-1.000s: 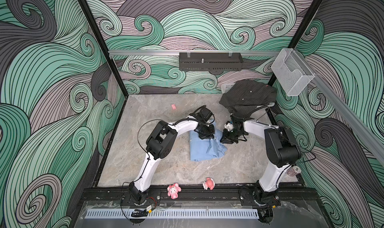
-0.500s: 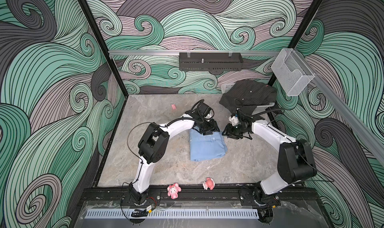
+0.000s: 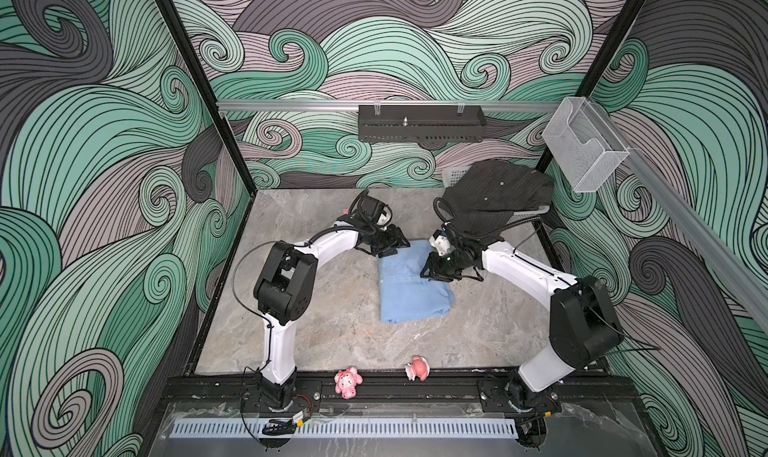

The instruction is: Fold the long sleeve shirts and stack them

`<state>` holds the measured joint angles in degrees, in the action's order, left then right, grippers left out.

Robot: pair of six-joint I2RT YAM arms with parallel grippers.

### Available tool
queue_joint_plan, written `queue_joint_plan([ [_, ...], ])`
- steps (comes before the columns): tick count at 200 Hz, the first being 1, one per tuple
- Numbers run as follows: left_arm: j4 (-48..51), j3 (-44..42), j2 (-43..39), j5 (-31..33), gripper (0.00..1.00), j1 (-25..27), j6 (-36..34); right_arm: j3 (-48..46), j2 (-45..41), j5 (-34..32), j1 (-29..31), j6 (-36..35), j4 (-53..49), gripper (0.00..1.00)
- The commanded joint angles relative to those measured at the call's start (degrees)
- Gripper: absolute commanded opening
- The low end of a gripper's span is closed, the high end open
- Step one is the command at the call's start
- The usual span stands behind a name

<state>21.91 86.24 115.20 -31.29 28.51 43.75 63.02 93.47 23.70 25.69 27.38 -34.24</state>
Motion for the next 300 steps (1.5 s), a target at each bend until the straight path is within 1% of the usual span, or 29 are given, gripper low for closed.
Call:
queue_joint_plan([
  [1, 1.9, 1.9, 2.1, -2.9, 0.57, 0.0, -3.0, -4.3, 0.2, -0.7, -1.0, 2.1, 1.7, 0.31],
  [22, 1.3, 2.0, 4.6, -3.3, 0.58, 0.1, -3.2, -10.1, 0.2, -1.1, -3.0, 3.6, 4.2, 0.31],
  [43, 1.2, 2.7, 7.7, -3.9, 0.58, 0.1, -3.5, -13.0, 2.1, -1.9, -4.2, 3.9, 4.5, 0.31],
  [67, 1.5, 4.0, 10.9, -4.0, 0.58, 0.1, -3.8, -14.8, 3.5, -2.0, -4.5, 4.5, 5.4, 0.31],
  [93, 2.0, 4.5, 12.0, -4.1, 0.59, -0.3, -4.3, -13.9, 1.7, -2.7, -4.6, 4.0, 3.6, 0.31],
  [99, 1.8, 4.4, 11.4, -4.5, 0.6, -0.4, -4.3, -13.3, 1.2, -2.1, -4.5, 3.5, 3.1, 0.31],
  [116, 1.0, 4.1, 8.3, -5.1, 0.66, -0.4, -4.9, -10.5, -1.3, -0.2, -4.5, 2.2, 2.7, 0.32],
  [132, 0.4, 4.1, 4.3, -5.9, 0.67, -0.4, -5.2, -5.5, -3.0, 0.5, -4.4, 1.3, 1.4, 0.35],
  [146, 0.6, 3.9, 0.7, -6.2, 0.68, -0.4, -5.5, -0.1, -2.4, 0.7, -4.4, 1.0, 0.2, 0.38],
  [155, 0.7, 3.4, -1.4, -6.1, 0.68, -0.3, -5.6, 4.0, -0.8, 0.8, -4.5, 0.9, -0.3, 0.39],
  [182, 0.6, 0.2, -6.0, -6.2, 0.68, -0.5, -5.4, 15.5, 8.6, 1.9, -4.5, 1.6, -1.2, 0.39],
  [196, 0.4, -2.4, -7.4, -6.3, 0.68, -0.5, -5.3, 20.0, 14.2, 2.0, -4.8, 1.8, -1.2, 0.38],
  [209, -0.1, -4.8, -8.5, -6.5, 0.68, -0.6, -5.2, 22.4, 18.9, 1.8, -5.6, 2.2, -1.2, 0.37],
  [228, -0.7, -8.3, -10.2, -6.6, 0.67, -1.0, -5.2, 21.9, 21.9, -0.1, -7.3, 2.0, -0.7, 0.35],
  [240, -0.6, -10.0, -11.4, -6.6, 0.67, -1.3, -5.5, 19.7, 21.8, -2.2, -8.8, 2.0, 0.3, 0.34],
  [255, -0.2, -11.6, -12.6, -6.3, 0.67, -1.6, -6.1, 17.1, 21.2, -3.2, -10.6, 1.8, 0.8, 0.34],
  [280, 0.6, -13.2, -14.2, -6.1, 0.67, -1.7, -6.8, 14.8, 18.5, -2.9, -11.7, -0.1, 0.4, 0.34],
  [300, 0.3, -14.5, -15.6, -6.3, 0.67, -1.6, -6.4, 12.2, 13.6, -1.5, -11.4, -0.8, 0.0, 0.35],
])
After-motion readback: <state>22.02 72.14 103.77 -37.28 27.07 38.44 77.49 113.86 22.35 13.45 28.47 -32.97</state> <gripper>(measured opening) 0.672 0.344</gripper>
